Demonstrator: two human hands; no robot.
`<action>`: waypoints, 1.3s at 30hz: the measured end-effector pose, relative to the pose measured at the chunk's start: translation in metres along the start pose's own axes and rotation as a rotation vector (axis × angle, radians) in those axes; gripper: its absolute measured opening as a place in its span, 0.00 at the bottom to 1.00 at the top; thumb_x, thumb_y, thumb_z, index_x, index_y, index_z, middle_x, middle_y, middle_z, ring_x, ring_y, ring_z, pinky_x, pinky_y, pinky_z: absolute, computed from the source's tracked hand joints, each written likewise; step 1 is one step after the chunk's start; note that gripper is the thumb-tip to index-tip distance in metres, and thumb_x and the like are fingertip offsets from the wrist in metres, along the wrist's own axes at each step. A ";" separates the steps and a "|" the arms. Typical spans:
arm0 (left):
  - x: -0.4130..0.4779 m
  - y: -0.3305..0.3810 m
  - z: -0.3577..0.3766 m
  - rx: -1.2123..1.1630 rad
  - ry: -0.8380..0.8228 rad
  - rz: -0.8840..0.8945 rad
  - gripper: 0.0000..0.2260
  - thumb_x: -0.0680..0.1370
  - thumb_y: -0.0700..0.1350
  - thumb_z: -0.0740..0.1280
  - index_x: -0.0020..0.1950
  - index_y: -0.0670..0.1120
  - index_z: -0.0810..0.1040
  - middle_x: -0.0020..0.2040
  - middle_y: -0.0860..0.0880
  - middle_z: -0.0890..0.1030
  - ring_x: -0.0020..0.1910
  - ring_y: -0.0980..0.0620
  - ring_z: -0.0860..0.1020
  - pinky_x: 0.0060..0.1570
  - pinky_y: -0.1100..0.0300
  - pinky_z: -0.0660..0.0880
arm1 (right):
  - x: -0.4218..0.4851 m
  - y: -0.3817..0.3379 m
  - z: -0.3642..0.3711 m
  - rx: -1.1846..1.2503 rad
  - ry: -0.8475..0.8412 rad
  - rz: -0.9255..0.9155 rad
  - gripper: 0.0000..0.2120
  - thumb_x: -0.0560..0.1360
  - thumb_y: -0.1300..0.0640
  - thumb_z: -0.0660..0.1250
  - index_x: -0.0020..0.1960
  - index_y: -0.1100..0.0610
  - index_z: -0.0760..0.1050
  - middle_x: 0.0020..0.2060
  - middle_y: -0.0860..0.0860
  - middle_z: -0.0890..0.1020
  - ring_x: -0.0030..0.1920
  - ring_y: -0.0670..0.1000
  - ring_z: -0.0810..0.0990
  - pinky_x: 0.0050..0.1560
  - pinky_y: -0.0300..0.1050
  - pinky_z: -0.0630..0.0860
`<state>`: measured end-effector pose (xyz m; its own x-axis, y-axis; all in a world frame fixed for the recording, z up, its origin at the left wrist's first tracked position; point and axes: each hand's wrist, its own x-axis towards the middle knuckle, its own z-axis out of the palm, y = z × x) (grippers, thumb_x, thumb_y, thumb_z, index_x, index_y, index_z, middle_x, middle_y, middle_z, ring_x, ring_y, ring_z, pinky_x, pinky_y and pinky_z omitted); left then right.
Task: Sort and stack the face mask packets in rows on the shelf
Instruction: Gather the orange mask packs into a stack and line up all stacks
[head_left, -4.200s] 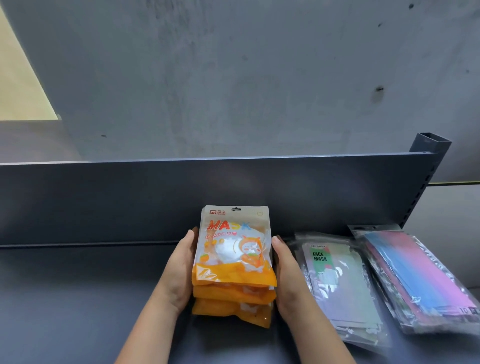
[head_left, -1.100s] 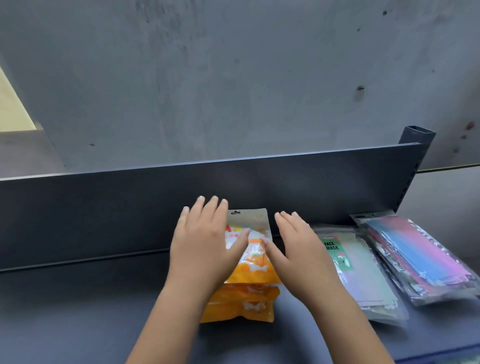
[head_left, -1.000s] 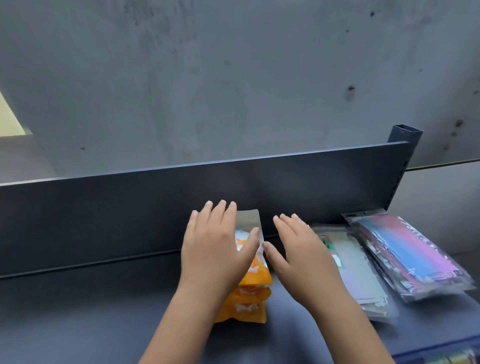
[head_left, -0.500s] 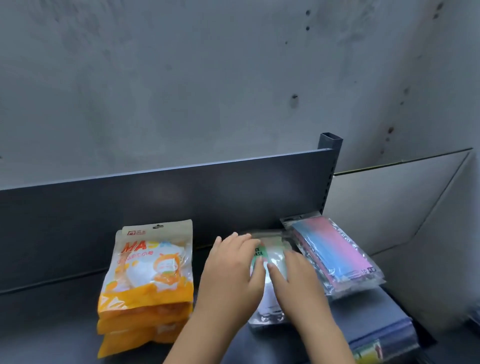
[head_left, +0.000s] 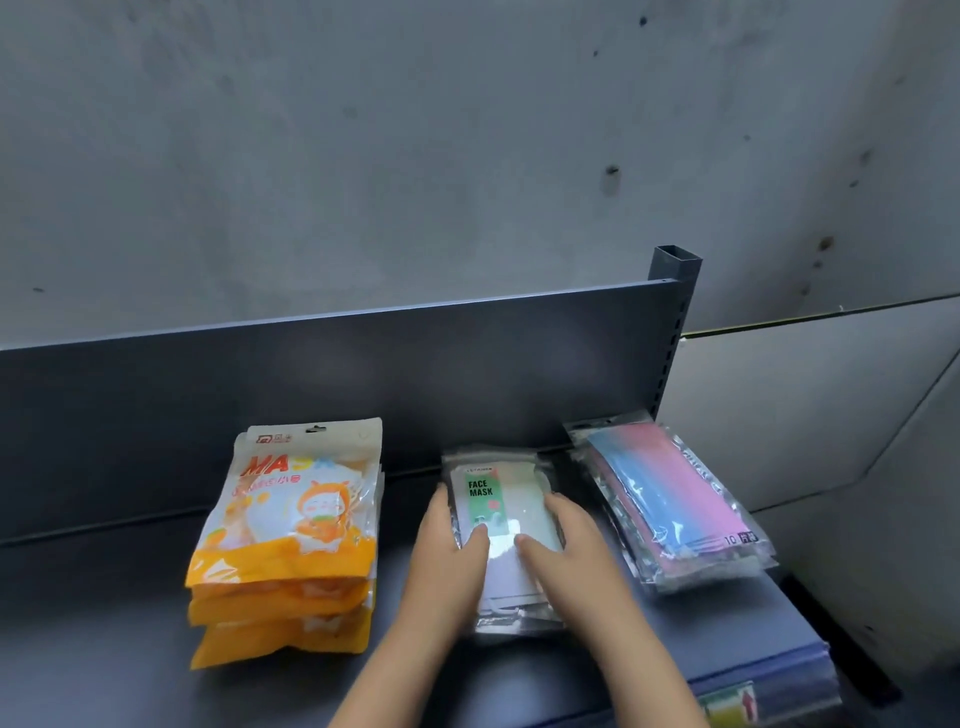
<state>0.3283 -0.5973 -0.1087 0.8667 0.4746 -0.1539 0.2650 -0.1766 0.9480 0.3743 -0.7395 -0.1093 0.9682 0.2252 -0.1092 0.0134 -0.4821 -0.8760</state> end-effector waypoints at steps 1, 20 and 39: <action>-0.001 0.000 -0.004 0.029 -0.002 -0.009 0.23 0.78 0.40 0.65 0.65 0.66 0.72 0.65 0.58 0.80 0.63 0.56 0.80 0.66 0.52 0.77 | 0.002 0.000 -0.003 0.041 -0.015 0.009 0.22 0.78 0.55 0.69 0.68 0.40 0.70 0.63 0.40 0.71 0.62 0.42 0.71 0.63 0.39 0.66; 0.005 -0.007 -0.022 0.062 -0.065 -0.055 0.20 0.84 0.40 0.63 0.67 0.62 0.63 0.54 0.64 0.76 0.52 0.62 0.79 0.41 0.71 0.78 | 0.011 -0.012 0.013 0.586 -0.197 0.055 0.24 0.85 0.60 0.62 0.73 0.40 0.60 0.52 0.30 0.73 0.40 0.22 0.76 0.39 0.22 0.73; 0.010 -0.019 -0.029 0.446 0.076 0.152 0.25 0.80 0.54 0.61 0.78 0.54 0.65 0.73 0.50 0.72 0.74 0.48 0.71 0.74 0.44 0.71 | 0.012 -0.017 0.023 0.168 -0.135 -0.026 0.28 0.82 0.54 0.66 0.80 0.49 0.63 0.74 0.41 0.70 0.71 0.35 0.70 0.66 0.29 0.64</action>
<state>0.3191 -0.5639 -0.1204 0.8807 0.4735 0.0139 0.3076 -0.5938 0.7435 0.3801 -0.7091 -0.1068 0.9256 0.3527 -0.1376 -0.0148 -0.3293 -0.9441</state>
